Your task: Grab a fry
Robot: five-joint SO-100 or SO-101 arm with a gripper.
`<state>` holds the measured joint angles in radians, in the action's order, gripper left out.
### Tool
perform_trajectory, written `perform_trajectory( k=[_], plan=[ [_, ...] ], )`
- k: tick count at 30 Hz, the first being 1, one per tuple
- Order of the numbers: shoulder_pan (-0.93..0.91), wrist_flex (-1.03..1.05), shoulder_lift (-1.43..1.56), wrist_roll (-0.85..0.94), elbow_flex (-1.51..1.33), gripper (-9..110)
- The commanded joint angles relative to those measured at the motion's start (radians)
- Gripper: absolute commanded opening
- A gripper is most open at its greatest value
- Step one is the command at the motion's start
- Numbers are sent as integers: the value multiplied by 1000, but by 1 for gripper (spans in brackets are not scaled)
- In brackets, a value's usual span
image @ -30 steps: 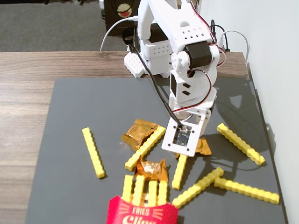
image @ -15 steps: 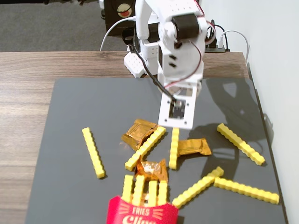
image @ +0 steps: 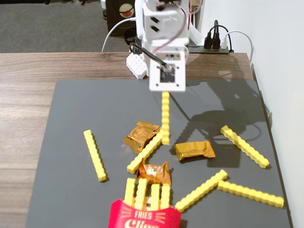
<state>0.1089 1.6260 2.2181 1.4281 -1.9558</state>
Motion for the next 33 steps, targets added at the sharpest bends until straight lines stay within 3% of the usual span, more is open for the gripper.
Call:
perform_trajectory(
  k=[1,12,33],
  plan=[
    [-29,28,67,35,57,1],
    [-173,77,140,156,156,1],
    [-195,72,141,173,169,1]
  ],
)
